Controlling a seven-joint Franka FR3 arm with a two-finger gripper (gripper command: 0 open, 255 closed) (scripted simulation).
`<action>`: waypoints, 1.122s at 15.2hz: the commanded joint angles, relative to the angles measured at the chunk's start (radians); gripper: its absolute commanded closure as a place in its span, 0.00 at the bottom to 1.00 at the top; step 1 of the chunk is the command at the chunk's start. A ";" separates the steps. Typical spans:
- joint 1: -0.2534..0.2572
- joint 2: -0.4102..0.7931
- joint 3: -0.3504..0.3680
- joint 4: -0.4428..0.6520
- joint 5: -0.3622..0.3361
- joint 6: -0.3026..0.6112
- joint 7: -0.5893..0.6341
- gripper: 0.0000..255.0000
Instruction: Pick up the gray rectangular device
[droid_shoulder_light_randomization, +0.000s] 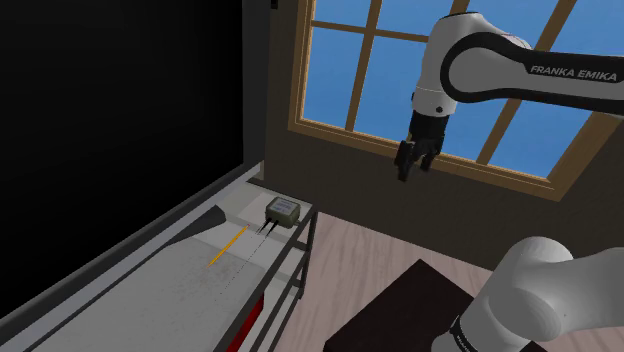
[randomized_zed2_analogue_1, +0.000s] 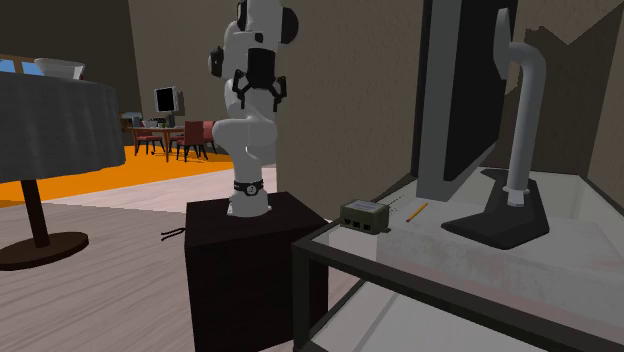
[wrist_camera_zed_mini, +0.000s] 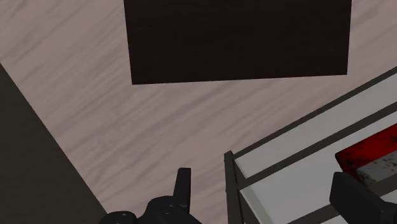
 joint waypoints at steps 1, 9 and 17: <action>0.000 0.000 0.000 0.000 0.000 0.000 0.000 0.00; 0.005 0.046 0.156 -0.132 0.158 0.225 0.321 0.00; -0.005 0.228 0.326 -0.151 0.268 0.496 0.631 0.00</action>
